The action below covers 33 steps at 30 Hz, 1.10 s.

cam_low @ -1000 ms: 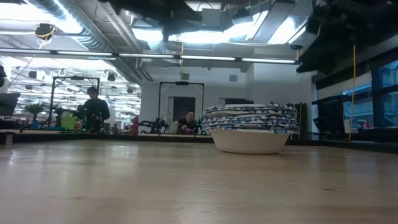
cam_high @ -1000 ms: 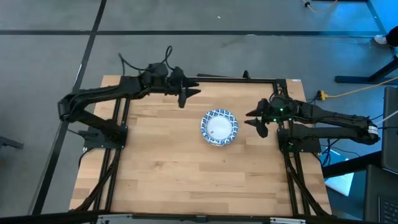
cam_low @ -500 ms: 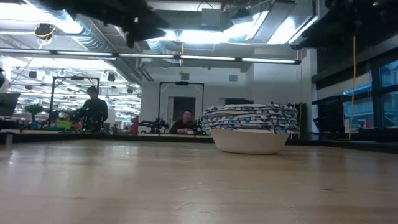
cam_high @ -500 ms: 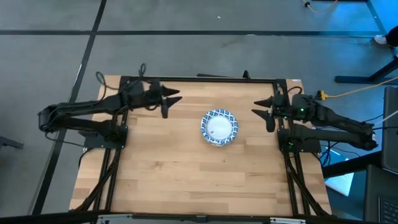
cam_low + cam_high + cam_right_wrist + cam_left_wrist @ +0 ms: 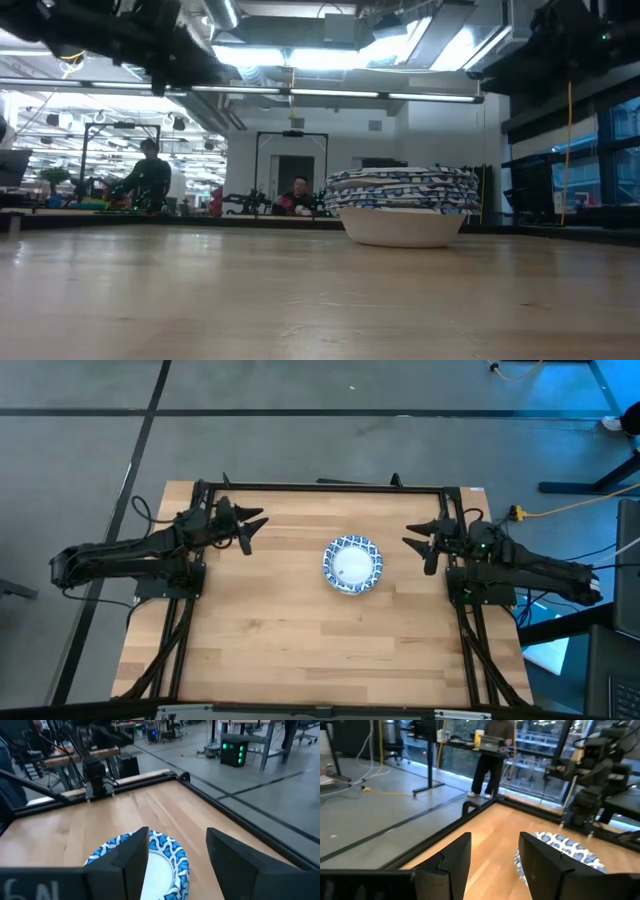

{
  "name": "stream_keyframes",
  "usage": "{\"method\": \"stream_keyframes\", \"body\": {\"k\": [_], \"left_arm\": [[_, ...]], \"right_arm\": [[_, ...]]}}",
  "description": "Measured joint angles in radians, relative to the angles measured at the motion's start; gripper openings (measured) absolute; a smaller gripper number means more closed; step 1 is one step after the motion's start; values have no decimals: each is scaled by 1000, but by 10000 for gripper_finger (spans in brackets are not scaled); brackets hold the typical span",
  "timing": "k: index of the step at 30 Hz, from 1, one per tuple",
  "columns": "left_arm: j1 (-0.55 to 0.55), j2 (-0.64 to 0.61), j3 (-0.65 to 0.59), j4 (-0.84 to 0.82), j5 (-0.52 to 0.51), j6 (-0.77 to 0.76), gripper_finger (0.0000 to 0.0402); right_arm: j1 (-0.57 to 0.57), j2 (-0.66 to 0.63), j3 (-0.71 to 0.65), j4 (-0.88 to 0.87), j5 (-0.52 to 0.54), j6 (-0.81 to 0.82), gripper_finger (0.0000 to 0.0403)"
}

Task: Nest bowls inside each other
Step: Return to Home Position

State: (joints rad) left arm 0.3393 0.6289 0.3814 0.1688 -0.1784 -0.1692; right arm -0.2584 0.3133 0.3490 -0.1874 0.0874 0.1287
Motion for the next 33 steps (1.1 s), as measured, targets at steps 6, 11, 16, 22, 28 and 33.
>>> {"method": "stream_keyframes", "body": {"k": [6, 11, 16, 22, 28, 33], "left_arm": [[-2, -47, -78, -2, -49, -4, 160], [-3, -57, -111, 1, -80, -4, 160], [-3, -57, -155, 0, -85, -37, 160], [-15, -57, -200, 4, -99, -66, 160], [-39, -63, -230, 5, -132, -85, 160], [-49, -94, -252, 4, -157, -87, 160]], "right_arm": [[0, -25, -53, 55, 25, -2, 198], [0, -39, -97, 71, 36, -1, 198], [0, -51, -129, 69, 36, 26, 198], [0, -67, -168, 70, 35, 32, 198], [0, -109, -213, 83, 34, 57, 198], [0, -158, -259, 111, 34, 78, 198]]}}
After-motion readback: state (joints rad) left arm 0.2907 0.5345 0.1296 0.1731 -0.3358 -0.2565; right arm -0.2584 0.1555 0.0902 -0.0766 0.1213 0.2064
